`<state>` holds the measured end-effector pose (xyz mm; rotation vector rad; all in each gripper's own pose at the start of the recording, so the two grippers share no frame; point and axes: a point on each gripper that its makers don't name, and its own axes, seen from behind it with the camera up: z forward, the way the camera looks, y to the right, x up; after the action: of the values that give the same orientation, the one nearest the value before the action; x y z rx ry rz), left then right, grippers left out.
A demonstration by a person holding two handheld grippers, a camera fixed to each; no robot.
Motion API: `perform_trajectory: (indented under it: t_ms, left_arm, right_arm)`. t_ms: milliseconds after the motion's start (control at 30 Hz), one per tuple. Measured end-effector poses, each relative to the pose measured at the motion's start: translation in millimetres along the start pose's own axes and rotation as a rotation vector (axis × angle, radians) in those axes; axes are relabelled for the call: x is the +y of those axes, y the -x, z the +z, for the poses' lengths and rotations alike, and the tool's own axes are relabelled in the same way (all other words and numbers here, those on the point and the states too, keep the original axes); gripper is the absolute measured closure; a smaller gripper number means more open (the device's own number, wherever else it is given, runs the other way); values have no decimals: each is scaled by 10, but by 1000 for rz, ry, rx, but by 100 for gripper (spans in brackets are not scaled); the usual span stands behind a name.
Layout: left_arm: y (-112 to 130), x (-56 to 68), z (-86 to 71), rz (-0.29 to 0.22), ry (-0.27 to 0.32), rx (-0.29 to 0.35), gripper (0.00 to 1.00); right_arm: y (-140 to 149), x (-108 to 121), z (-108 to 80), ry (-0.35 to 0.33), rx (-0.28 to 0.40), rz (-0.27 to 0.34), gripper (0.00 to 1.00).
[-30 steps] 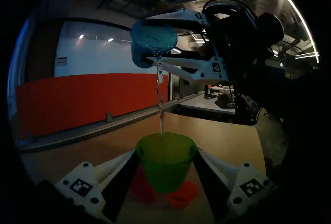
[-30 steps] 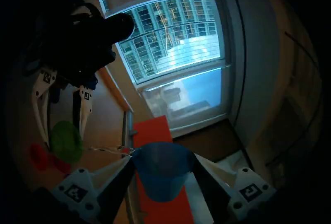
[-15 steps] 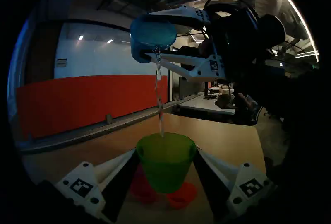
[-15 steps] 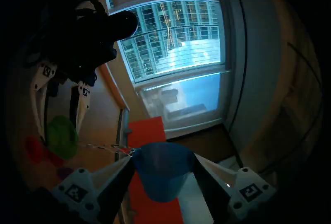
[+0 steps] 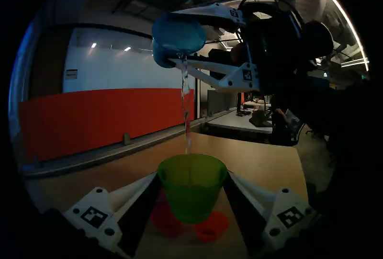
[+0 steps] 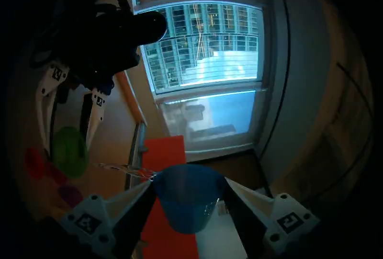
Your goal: Pour water
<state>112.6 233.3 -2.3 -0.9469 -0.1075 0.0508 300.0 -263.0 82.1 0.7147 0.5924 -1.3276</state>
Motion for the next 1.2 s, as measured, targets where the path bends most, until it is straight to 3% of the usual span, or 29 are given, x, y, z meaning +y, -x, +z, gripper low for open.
perform_trajectory:
  t_ms: [1200]
  left_arm:
    - [-56, -36, 1, -3, -9, 19, 13]
  right_arm:
    - [-193, 143, 112, 33, 9, -252, 8]
